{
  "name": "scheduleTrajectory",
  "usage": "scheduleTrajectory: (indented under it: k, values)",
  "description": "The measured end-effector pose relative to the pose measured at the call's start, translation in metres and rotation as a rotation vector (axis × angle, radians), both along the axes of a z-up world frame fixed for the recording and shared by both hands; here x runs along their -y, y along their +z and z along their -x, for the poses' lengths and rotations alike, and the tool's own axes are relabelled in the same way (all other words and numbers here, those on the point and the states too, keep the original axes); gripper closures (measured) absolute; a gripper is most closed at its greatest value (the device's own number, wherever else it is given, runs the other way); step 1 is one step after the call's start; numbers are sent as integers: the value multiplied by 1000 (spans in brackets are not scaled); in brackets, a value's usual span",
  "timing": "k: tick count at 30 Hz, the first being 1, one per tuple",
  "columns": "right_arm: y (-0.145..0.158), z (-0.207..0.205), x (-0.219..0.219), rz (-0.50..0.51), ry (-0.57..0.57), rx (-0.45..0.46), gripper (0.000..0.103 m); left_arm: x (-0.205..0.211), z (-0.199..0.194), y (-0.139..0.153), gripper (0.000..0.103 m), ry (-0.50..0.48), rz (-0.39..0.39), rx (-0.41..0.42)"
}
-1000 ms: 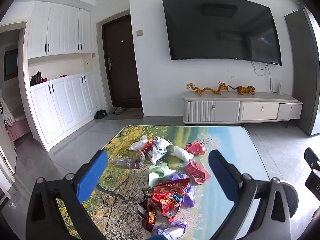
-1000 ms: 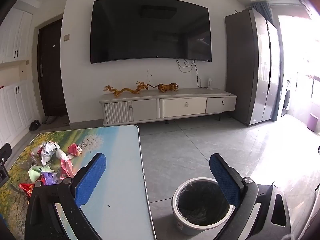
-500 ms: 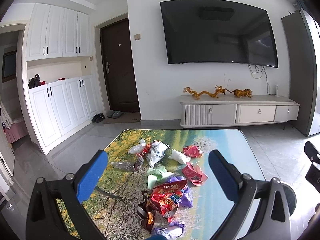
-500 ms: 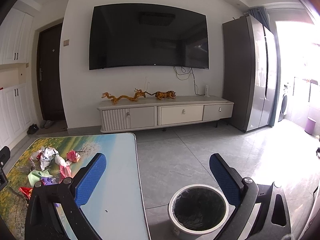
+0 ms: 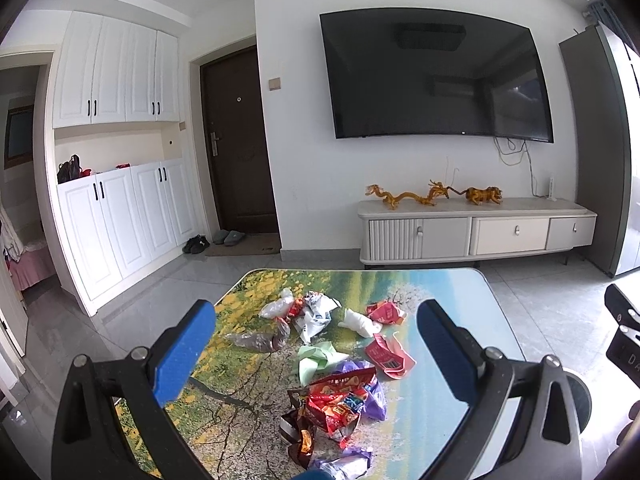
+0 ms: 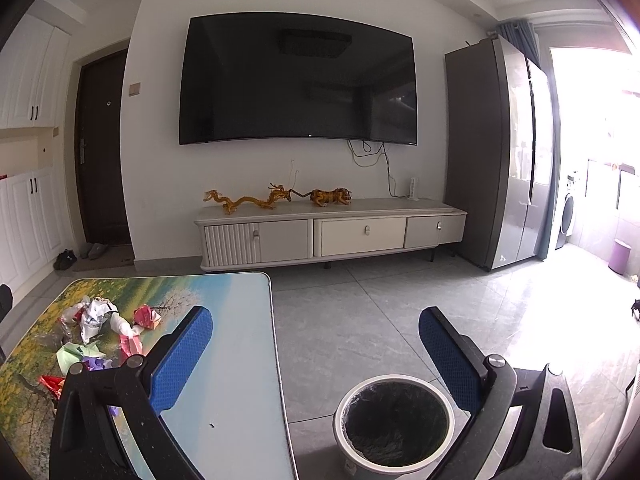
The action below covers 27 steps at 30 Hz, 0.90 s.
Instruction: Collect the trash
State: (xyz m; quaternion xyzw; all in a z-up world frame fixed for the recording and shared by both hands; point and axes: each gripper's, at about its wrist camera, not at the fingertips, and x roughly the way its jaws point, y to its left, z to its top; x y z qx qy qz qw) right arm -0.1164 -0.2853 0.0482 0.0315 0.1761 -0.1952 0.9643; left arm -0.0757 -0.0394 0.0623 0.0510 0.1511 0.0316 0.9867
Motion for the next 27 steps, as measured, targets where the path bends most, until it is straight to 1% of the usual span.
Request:
scheduleTrajectory:
  k: [7, 11, 18, 27]
  values:
    - [1, 2, 1, 7, -11, 21, 0, 1, 8, 6, 1, -5, -7, 43]
    - [1, 3, 4, 0, -16, 39, 0, 0, 7, 6, 0, 0, -3, 43]
    - [-1, 4, 7, 0, -13, 60, 0, 0, 1, 1, 0, -16, -1, 16]
    - [-1, 2, 15, -5, -10, 32, 0, -2, -3, 1, 0, -26, 8, 5]
